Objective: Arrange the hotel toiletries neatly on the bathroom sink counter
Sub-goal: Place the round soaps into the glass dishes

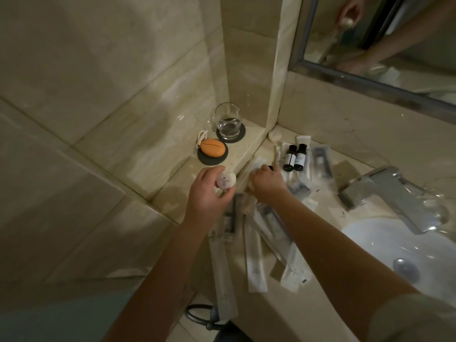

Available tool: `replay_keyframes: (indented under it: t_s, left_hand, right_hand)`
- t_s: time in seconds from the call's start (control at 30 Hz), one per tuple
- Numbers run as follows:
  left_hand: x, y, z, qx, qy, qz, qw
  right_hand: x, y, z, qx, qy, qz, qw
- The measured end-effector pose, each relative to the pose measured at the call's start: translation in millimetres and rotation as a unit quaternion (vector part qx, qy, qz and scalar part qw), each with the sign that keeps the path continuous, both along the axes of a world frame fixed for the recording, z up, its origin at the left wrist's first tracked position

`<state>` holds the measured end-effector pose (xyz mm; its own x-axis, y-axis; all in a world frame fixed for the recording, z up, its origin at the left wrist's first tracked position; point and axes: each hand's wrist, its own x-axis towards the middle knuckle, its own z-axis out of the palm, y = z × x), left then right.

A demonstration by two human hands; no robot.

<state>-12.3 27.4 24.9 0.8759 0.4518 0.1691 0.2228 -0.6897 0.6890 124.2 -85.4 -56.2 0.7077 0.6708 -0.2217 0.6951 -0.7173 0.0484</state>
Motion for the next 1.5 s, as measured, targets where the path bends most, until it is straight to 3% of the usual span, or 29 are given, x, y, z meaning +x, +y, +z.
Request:
replay_keyframes:
  t_s: [0.13, 0.23, 0.37, 0.53, 1.03, 1.23, 1.5]
  left_hand:
    - [-2.4, -2.9, 0.4, 0.002, -0.002, -0.012, 1.000]
    - [-2.2, -10.7, 4.5, -0.014, 0.001, -0.022, 1.000]
    - [1.8, -35.1, 12.3, -0.015, -0.003, -0.062, 0.998]
    - [9.1, -87.1, 19.9, -0.023, -0.014, -0.124, 0.992]
    - [30.0, -305.8, 20.4, -0.048, 0.017, -0.336, 0.941]
    - [57.2, -372.1, 13.1, -0.010, 0.063, -0.364, 0.929]
    - [108.7, -417.4, -6.0, 0.038, 0.113, -0.357, 0.927]
  right_hand:
    - [-3.3, -17.6, 17.0, 0.177, 0.035, -0.048, 0.983]
    - [-15.2, -42.2, 37.2, 0.350, 0.117, -0.097, 0.924]
    - [-39.4, -88.4, 63.9, 0.459, 0.105, -0.086, 0.878]
    - [-77.4, -156.7, 90.1, 0.543, 0.096, -0.149, 0.821]
    - [-147.1, -375.0, 99.0, 0.592, 0.049, -0.396, 0.700]
    - [-127.0, -445.6, 83.2, 0.562, 0.043, -0.426, 0.708]
    - [-55.5, -505.9, 50.1, 0.506, 0.036, -0.417, 0.754]
